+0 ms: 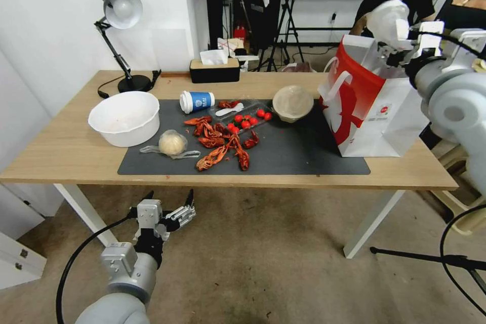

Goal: Pick up the trash from the table and place it into the takeout bag.

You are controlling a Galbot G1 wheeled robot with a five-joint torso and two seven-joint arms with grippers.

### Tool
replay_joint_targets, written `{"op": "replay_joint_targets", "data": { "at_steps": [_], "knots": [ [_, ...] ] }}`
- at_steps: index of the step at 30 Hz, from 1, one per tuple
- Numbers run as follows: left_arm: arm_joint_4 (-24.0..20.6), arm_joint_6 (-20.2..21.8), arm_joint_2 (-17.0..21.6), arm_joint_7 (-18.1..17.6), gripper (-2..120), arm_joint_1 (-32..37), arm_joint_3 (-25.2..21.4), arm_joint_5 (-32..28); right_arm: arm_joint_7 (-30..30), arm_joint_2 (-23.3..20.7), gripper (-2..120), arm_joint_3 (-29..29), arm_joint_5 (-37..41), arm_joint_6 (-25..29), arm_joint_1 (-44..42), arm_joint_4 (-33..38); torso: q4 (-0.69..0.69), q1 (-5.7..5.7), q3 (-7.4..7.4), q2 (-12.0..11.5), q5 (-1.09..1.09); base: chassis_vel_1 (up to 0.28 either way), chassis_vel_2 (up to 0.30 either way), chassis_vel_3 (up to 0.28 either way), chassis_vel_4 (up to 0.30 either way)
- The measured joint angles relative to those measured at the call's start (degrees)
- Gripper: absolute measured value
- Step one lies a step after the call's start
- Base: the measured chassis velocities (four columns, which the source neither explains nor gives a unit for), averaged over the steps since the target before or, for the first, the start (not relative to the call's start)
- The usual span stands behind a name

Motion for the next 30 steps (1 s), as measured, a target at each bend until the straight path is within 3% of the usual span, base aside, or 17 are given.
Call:
{"op": "replay_joint_targets", "data": {
  "at_steps": [4, 7, 11, 14, 15, 18, 21, 30],
  "knots": [
    [0.03, 0.03, -0.01, -0.01, 100, -0.03, 0.01, 0.00, -0.08, 0.40, 45, 0.00, -0.03, -0.01, -0.44, -0.48, 0.00, 0.00, 0.00, 0.00, 0.00, 0.000, 0.000, 0.000, 0.000],
    [0.03, 0.04, -0.12, 0.02, 100, -0.03, 0.02, 0.03, -0.53, 1.02, 62, -0.01, -0.55, 0.26, -0.91, -1.00, 0.00, 0.00, 0.00, 0.00, 0.00, 0.000, 0.000, 0.000, 0.000],
    [0.00, 0.06, -0.19, 0.04, 100, -0.02, 0.01, 0.05, -1.13, 1.29, 71, -0.01, -1.30, 0.73, -1.00, -1.26, 0.00, 0.00, 0.00, 0.00, 0.00, 0.000, 0.000, 0.000, 0.000],
    [-0.01, 0.06, -0.20, 0.04, 100, -0.02, 0.00, 0.05, -1.14, 1.30, 71, -0.01, -1.32, 0.74, -1.00, -1.27, 0.00, 0.00, 0.00, 0.00, 0.00, 0.000, 0.000, 0.000, 0.000],
    [-0.02, 0.06, -0.20, 0.04, 100, -0.01, 0.00, 0.06, -1.20, 1.31, 86, -0.01, -1.39, 0.77, -1.00, -1.27, 0.00, 0.00, 0.00, 0.00, 0.00, 0.000, 0.000, 0.000, 0.000],
    [-0.02, 0.06, -0.20, 0.05, 100, -0.01, 0.00, 0.06, -1.22, 1.31, 88, -0.01, -1.41, 0.77, -1.00, -1.27, 0.00, 0.00, 0.00, 0.00, 0.00, 0.000, 0.000, 0.000, 0.000],
    [-0.03, 0.06, -0.21, 0.05, 100, 0.03, -0.01, 0.08, -1.32, 1.31, 99, -0.01, -1.48, 0.78, -1.01, -1.27, 0.00, 0.00, 0.00, 0.00, 0.00, 0.000, 0.000, 0.000, 0.000],
    [-0.12, 0.09, -0.66, 0.09, 100, 0.23, 0.23, 0.57, -2.05, 1.17, 100, -0.02, -2.50, 0.91, -1.56, -1.02, 0.00, 0.00, 0.00, 0.00, 0.00, 0.000, 0.000, 0.000, 0.000]
  ]
}}
